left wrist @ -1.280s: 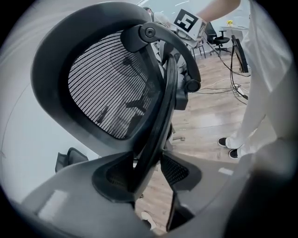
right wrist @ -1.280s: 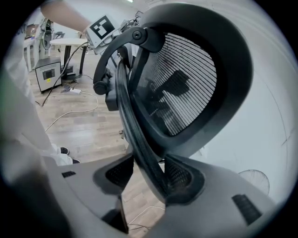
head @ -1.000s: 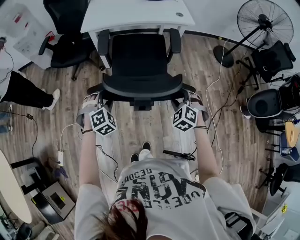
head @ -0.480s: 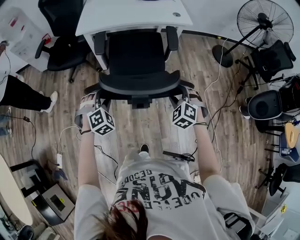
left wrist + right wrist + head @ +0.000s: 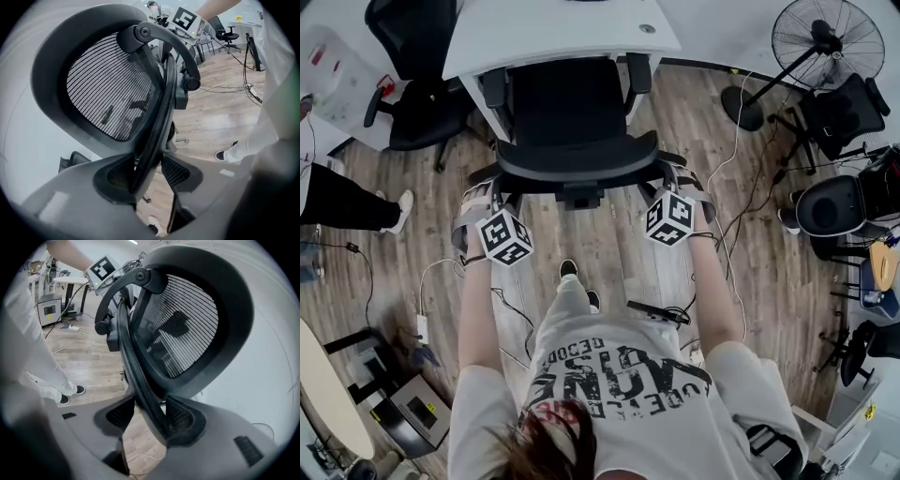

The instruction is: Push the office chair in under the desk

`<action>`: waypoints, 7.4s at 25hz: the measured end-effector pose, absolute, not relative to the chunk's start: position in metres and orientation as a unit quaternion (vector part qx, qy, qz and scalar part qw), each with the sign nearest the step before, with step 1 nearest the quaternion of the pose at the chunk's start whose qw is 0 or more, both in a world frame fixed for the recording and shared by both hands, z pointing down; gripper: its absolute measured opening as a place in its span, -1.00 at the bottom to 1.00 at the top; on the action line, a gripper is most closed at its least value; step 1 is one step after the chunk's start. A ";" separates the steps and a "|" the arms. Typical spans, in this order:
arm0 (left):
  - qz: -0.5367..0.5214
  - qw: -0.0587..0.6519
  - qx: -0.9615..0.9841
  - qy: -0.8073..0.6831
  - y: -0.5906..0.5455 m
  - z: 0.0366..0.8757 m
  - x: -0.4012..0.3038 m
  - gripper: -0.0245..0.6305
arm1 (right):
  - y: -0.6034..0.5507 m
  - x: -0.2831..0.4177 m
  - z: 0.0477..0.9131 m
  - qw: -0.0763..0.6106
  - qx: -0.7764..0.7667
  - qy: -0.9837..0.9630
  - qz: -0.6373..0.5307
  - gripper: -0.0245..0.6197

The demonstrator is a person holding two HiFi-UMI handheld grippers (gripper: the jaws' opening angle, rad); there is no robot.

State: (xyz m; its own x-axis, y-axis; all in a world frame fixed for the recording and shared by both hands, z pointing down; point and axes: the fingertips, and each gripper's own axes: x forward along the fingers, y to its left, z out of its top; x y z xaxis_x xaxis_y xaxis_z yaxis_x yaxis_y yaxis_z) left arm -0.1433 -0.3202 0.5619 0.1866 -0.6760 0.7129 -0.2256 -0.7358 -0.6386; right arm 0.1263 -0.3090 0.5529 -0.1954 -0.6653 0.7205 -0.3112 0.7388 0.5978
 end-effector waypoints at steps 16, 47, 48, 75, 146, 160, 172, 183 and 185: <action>-0.549 0.227 -0.741 0.313 -0.349 0.560 -0.134 -0.35 | -0.343 0.135 0.554 0.547 0.327 -0.754 -0.161 -0.31; -0.553 0.242 -0.729 0.322 -0.409 0.558 -0.122 -0.35 | -0.409 0.149 0.556 0.551 0.333 -0.747 -0.166 -0.29; -0.552 0.245 -0.729 0.322 -0.408 0.558 -0.122 -0.35 | -0.408 0.149 0.556 0.550 0.332 -0.748 -0.169 -0.29; -0.549 0.267 -0.718 0.334 -0.439 0.557 -0.112 -0.34 | -0.444 0.159 0.558 0.555 0.323 -0.746 -0.176 -0.27; -0.539 0.215 -0.736 0.348 -0.427 0.554 -0.114 -0.30 | -0.429 0.156 0.549 0.564 0.333 -0.738 -0.166 -0.27; -0.387 0.105 -0.814 0.420 -0.405 0.509 -0.112 -0.58 | -0.406 0.147 0.499 0.441 0.451 -0.768 -0.107 -0.60; -0.285 0.059 -0.848 0.443 -0.396 0.480 -0.116 -0.89 | -0.380 0.121 0.480 0.270 0.527 -0.805 0.036 -0.82; -0.123 0.014 -0.861 0.493 -0.384 0.410 -0.136 -0.89 | -0.349 0.094 0.436 0.168 0.571 -0.800 0.071 -0.83; -0.097 0.023 -0.861 0.498 -0.382 0.392 -0.139 -0.89 | -0.346 0.091 0.422 0.144 0.582 -0.797 0.073 -0.83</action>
